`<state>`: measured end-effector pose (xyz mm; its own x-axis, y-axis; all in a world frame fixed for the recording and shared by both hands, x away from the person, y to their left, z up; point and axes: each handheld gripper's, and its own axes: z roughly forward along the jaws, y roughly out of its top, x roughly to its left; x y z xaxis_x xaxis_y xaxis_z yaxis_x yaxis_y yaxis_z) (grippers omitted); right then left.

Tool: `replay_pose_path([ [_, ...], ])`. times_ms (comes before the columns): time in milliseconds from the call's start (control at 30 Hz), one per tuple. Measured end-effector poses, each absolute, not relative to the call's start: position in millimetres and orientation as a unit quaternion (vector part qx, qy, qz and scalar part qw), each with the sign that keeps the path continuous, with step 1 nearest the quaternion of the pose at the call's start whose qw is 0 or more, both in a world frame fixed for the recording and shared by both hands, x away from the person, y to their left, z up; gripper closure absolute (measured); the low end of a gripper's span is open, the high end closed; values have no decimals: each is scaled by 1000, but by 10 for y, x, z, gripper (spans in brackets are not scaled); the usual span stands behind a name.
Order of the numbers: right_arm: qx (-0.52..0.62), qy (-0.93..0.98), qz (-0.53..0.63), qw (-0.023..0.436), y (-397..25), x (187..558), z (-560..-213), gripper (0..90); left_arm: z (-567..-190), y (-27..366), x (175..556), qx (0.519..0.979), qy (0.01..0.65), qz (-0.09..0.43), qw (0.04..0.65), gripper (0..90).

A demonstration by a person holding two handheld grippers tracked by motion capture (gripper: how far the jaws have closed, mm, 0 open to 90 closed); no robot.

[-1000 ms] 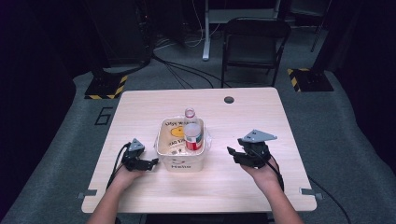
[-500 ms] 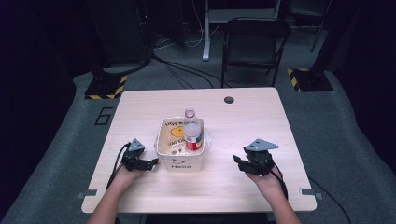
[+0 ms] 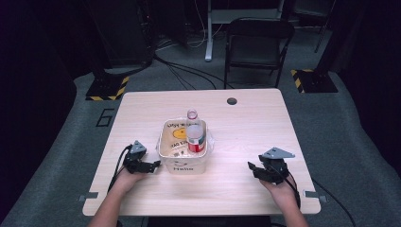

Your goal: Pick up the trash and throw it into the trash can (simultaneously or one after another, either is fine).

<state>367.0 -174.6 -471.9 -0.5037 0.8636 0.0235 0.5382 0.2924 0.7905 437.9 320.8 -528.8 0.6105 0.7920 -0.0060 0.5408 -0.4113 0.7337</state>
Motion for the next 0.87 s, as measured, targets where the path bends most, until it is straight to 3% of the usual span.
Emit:
replay_pose_path([
  [867,544,728,369,196,-2206,3701,-5066,404,-5288,3207,4380,822,405,174,361,119],
])
